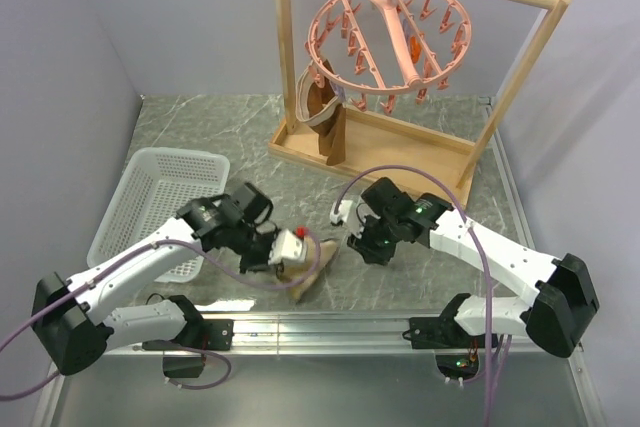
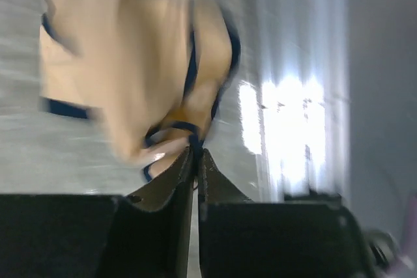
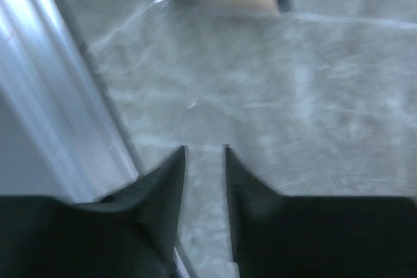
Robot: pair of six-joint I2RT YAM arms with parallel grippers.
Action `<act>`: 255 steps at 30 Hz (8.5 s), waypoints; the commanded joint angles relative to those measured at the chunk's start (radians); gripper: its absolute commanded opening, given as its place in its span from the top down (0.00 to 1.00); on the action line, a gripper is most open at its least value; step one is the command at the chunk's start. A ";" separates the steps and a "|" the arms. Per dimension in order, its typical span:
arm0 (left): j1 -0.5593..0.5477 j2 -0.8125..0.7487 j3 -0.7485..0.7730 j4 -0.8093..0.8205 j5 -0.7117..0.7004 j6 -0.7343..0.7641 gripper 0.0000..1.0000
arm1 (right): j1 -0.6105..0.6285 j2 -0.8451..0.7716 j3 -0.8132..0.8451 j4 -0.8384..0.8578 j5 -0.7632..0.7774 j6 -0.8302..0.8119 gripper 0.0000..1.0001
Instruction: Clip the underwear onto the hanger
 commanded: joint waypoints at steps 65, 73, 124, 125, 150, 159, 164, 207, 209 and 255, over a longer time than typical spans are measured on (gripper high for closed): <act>0.373 0.326 -0.023 0.487 -0.117 -0.827 0.32 | -0.027 0.229 0.058 0.441 0.153 0.298 1.00; 0.368 0.484 -0.021 0.643 -0.067 -0.953 0.39 | -0.115 0.154 0.041 0.434 0.054 0.293 1.00; -0.110 0.244 0.000 0.579 -0.254 -0.615 0.48 | -0.347 0.255 -0.071 0.500 -0.020 0.559 1.00; -0.074 0.218 0.015 0.568 -0.211 -0.645 0.47 | -0.347 0.252 -0.071 0.498 -0.020 0.557 1.00; 0.070 0.467 0.072 0.412 -0.292 -0.827 0.90 | -0.348 0.176 -0.070 0.478 -0.003 0.522 1.00; 0.297 0.334 0.241 0.340 -0.603 -0.773 1.00 | -0.380 0.003 -0.044 0.443 0.024 0.460 1.00; 0.294 0.270 0.267 0.288 -0.640 -0.785 1.00 | -0.388 -0.091 -0.024 0.458 -0.019 0.439 1.00; 0.458 0.570 0.386 0.309 -0.211 -0.735 0.37 | -0.374 0.280 0.068 0.418 0.138 0.579 0.26; 0.463 0.497 0.343 0.332 -0.173 -0.735 0.37 | -0.374 0.246 0.058 0.395 0.117 0.560 0.26; 0.394 -0.065 0.088 0.570 0.019 -0.817 0.05 | -0.186 -0.091 0.027 0.248 -0.108 0.451 0.63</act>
